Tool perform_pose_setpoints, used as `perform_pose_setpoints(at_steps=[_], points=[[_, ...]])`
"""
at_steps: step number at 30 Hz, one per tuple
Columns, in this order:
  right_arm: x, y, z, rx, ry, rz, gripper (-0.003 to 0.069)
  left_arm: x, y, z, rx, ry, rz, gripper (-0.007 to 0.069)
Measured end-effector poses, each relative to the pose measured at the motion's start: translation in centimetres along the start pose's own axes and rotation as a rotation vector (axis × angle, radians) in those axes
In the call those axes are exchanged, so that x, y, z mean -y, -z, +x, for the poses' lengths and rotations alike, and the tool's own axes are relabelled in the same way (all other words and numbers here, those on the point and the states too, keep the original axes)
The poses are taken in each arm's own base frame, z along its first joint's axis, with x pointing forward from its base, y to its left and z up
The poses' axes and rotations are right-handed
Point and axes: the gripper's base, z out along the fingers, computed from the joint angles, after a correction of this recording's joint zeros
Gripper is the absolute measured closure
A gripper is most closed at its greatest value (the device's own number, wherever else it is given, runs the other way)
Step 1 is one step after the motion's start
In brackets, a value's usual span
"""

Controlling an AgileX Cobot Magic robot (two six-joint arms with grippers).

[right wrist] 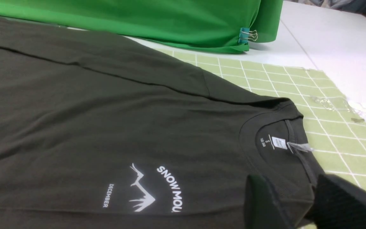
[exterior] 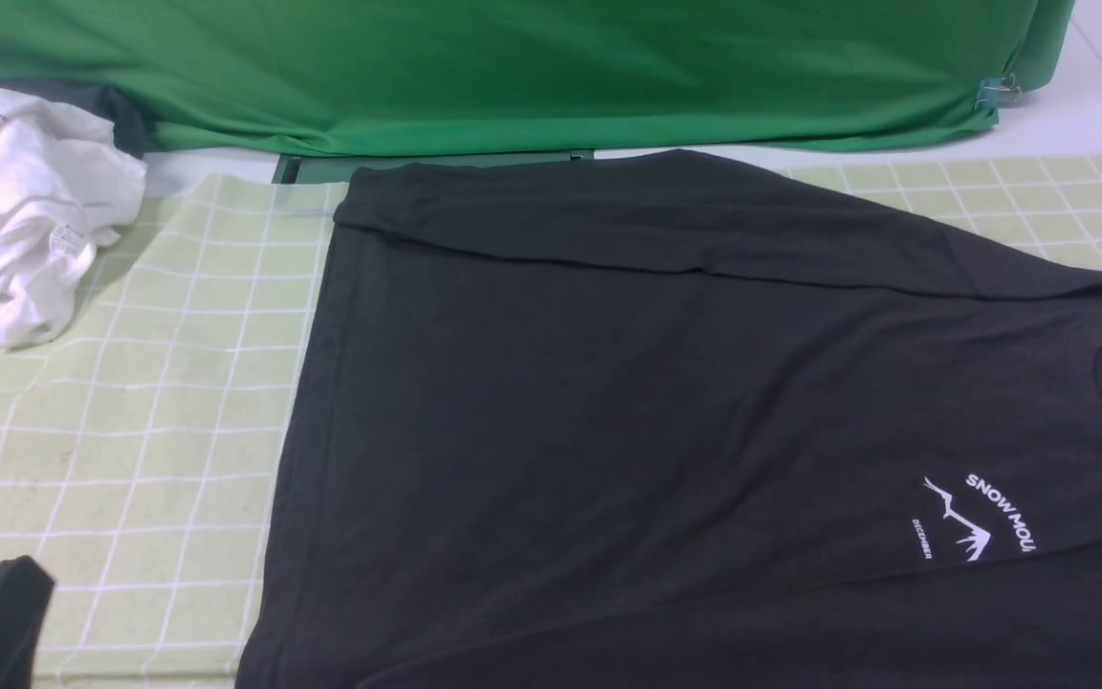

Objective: Fold a long-sleeved shirt over a green coffee tablecloth.
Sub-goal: 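Grasp the left edge of the dark T-shirt lying flat on the table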

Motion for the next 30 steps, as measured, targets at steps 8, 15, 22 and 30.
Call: perform_pose_setpoints(at_steps=[8, 15, 22, 30], points=[[-0.2, 0.0, -0.2, 0.020, -0.166, -0.018, 0.0414, 0.8, 0.0, -0.1, -0.014, 0.586, 0.091, 0.0589], [-0.6, 0.0, -0.5, 0.019, -0.920, -0.083, 0.0414, 0.9, 0.0, -0.2, -0.011, 0.618, 0.096, 0.0589], [-0.5, 0.1, -0.9, 0.068, -0.989, -0.096, 0.0424, 0.9, 0.0, -0.2, -0.011, 0.619, 0.096, 0.0589], [0.2, 0.9, -4.0, 0.233, -0.840, -0.118, 0.0640, 1.8, 0.5, -1.7, 0.023, 0.565, 0.129, 0.0589]])
